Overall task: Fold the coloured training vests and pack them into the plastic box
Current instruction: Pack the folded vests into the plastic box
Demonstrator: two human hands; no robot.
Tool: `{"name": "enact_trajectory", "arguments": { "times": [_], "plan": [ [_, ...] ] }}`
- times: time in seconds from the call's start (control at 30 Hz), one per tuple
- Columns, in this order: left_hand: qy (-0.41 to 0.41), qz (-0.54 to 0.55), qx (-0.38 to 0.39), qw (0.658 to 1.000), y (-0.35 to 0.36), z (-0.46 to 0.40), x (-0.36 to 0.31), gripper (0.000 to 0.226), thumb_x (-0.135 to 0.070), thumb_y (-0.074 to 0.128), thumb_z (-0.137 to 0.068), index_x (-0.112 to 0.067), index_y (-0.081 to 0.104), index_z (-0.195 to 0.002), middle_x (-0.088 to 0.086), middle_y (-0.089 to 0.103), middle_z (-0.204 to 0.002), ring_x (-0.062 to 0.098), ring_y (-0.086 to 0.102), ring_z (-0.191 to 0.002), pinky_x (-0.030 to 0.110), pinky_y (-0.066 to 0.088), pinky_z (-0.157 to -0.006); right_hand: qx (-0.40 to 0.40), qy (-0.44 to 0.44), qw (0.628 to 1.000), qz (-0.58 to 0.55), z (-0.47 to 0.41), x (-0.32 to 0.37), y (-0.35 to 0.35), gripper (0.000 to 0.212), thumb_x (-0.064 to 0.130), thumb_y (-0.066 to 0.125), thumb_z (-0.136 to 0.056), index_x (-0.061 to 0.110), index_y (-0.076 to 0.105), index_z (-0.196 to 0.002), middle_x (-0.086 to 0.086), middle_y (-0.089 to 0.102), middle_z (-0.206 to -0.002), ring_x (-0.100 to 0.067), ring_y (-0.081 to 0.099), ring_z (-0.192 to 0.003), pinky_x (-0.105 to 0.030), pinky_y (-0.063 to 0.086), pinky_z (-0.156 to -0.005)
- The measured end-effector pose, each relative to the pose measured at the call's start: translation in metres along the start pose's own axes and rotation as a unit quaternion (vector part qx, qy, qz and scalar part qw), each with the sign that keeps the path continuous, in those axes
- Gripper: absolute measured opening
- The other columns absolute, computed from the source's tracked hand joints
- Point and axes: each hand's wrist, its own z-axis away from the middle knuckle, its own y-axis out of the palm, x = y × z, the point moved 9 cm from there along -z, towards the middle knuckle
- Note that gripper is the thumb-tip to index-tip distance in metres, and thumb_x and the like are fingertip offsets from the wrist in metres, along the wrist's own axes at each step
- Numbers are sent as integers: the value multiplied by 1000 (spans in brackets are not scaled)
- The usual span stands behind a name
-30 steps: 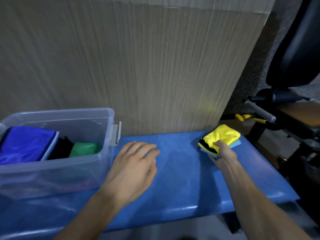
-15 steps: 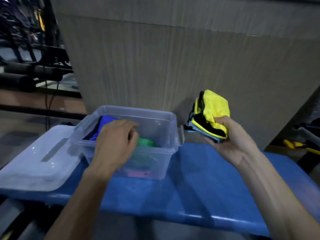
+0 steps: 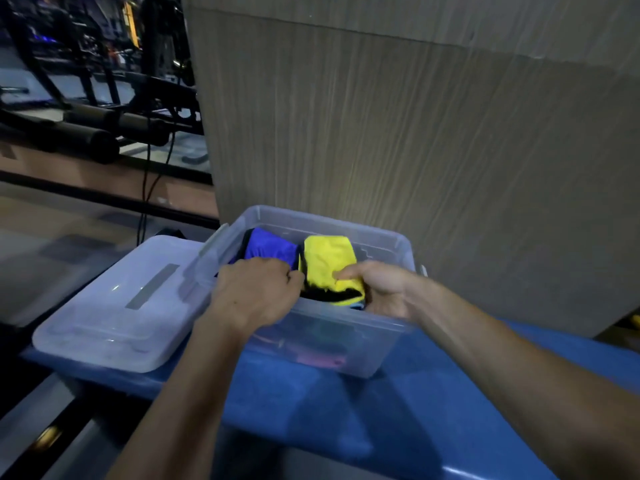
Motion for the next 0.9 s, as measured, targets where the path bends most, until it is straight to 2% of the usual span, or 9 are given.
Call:
{"name": "enact_trajectory", "arguments": {
  "times": [0.13,0.33,0.43,0.53,0.57,0.63,0.73,0.83,0.9],
  "plan": [
    [10,-8,-1,1000,2,-2,0,43,-41,27,-99,-21,65,-91,5,71,-112,30,63,-103,36,39,-76,-44,36,944,325,-14,-8,-9,59,31,74,-82,13,55,-135,-13,66,-127,-32,68,-102,-51,58,-88],
    [21,-12,-17,1000,1,-1,-2,43,-40,29,-99,-21,66,-92,3,71,-107,28,63,-99,34,38,-73,-54,24,926,373,-30,-8,-8,124,73,74,-59,37,8,-159,6,28,-163,-26,43,-141,-51,50,-105],
    [22,-13,-16,1000,2,-1,-2,43,-41,29,-99,-22,67,-93,2,72,-108,28,63,-100,34,37,-73,-27,10,920,391,-41,-6,10,106,69,75,-65,39,24,-152,12,39,-153,-21,51,-132,-45,51,-103],
    [19,-15,-12,1000,-1,-1,-3,43,-42,30,-100,-22,68,-97,3,71,-109,27,62,-100,34,37,-74,-6,-65,884,463,-38,16,47,30,44,60,-96,26,54,-119,3,60,-114,-22,55,-103,-39,55,-93],
    [18,-15,-13,1000,-2,0,-4,44,-42,30,-101,-22,69,-98,3,71,-109,26,62,-98,34,37,-74,-24,-79,863,499,-38,21,51,23,38,51,-103,24,53,-121,0,60,-110,-25,53,-101,-35,53,-90],
    [17,-14,-16,1000,-3,2,-4,44,-42,30,-101,-22,69,-98,2,71,-107,26,61,-97,33,38,-74,-42,-75,842,533,-39,21,52,34,37,48,-105,20,44,-134,-4,57,-114,-26,51,-101,-34,48,-87],
    [17,-9,-28,999,-4,2,-2,44,-42,30,-100,-22,69,-94,1,71,-102,25,58,-89,33,38,-72,-18,-41,880,472,-41,13,43,57,53,60,-93,26,40,-139,2,52,-134,-23,51,-116,-40,51,-101],
    [17,5,-42,999,-5,3,-2,41,-40,30,-98,-22,66,-90,-1,70,-99,24,58,-88,34,40,-71,-6,24,903,430,-31,9,28,98,66,65,-81,36,13,-159,10,20,-164,-26,33,-145,-52,44,-107],
    [24,9,-61,998,-7,4,-2,40,-40,29,-97,-20,63,-87,-2,69,-97,25,60,-89,34,43,-71,9,42,910,413,-22,9,21,98,60,66,-87,41,4,-161,7,9,-168,-27,24,-152,-55,47,-105]
  ]
}}
